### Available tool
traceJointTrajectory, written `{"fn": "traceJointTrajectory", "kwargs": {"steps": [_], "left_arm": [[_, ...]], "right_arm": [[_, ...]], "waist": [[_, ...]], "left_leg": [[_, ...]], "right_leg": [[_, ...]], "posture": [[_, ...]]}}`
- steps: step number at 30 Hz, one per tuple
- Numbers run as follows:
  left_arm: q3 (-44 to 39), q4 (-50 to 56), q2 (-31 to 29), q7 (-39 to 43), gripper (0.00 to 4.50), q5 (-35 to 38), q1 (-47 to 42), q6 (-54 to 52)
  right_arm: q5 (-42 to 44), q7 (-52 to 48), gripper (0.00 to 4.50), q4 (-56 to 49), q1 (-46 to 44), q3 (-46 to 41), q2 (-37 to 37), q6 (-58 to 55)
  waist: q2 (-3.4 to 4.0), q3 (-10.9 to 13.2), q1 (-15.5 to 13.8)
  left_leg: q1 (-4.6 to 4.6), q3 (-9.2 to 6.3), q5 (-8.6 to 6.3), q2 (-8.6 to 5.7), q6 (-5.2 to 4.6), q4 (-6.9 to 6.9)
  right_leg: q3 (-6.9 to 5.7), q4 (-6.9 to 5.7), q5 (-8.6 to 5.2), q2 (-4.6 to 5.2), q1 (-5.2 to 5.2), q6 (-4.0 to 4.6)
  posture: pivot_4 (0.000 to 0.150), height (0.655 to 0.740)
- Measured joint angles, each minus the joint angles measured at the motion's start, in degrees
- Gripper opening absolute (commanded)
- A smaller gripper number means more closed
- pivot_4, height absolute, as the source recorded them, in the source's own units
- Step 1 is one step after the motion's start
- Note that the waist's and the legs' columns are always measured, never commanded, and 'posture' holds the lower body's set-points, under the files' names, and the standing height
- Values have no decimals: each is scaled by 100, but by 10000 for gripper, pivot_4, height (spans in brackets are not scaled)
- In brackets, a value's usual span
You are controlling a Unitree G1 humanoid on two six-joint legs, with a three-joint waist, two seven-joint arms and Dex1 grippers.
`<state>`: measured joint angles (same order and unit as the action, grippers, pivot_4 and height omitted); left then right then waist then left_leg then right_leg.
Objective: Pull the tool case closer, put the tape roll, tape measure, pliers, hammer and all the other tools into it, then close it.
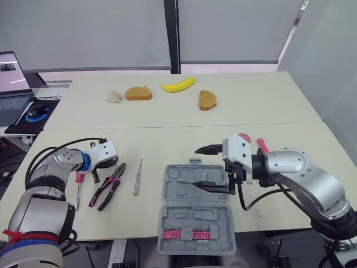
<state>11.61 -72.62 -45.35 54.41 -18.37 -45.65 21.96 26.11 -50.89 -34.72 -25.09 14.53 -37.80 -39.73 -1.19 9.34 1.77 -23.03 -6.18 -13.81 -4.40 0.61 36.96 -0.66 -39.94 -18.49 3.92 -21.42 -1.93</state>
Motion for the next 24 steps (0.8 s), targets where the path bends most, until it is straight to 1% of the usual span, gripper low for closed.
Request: {"fn": "traceJointTrajectory", "kwargs": {"steps": [6,9,14,17,20,21,24], "left_arm": [[-86,-50,-135,74,236,61,-89,-36],[-300,-15,-349,408,236,281,-198,-20],[-777,419,-591,1400,236,971,-444,-323],[-1001,1029,-616,2048,236,1417,-314,-916],[-1146,2137,-644,2588,236,1892,305,-1831],[-1154,2563,-647,2736,236,2056,550,-2181],[-1200,4323,-671,2916,236,2588,1424,-3464]], "right_arm": [[46,101,45000,-88,44,-33,0,-74],[51,144,45000,-155,117,-47,0,-93],[109,240,45000,-303,218,-130,0,-115],[172,279,45000,-370,323,-186,-11,-163],[215,351,45000,-480,453,-210,-94,-240],[216,361,45000,-522,485,-230,-151,-258],[218,416,45000,-657,684,-327,-317,-339]], "waist": [[-6,3,0],[-7,3,3],[-9,3,3],[-8,3,10],[-8,3,32],[-8,3,41],[-7,4,50]], "left_leg": [[-1,-1,0,0,0,0],[-2,0,0,0,0,0],[-2,0,0,-1,0,2],[-2,-1,0,0,0,1],[-2,-1,0,2,0,1],[-2,-2,0,3,1,1],[-3,-6,0,5,1,0]], "right_leg": [[-1,0,0,0,-2,0],[-1,0,0,0,-2,0],[-1,2,0,1,1,0],[0,2,0,0,1,0],[6,1,0,0,-1,1],[8,1,-1,0,-1,2],[10,2,-2,0,1,5]], "posture": [[1500,7361],[1500,7361],[1500,7361],[1500,7361],[1500,7361],[1500,7361],[1500,7361]]}}
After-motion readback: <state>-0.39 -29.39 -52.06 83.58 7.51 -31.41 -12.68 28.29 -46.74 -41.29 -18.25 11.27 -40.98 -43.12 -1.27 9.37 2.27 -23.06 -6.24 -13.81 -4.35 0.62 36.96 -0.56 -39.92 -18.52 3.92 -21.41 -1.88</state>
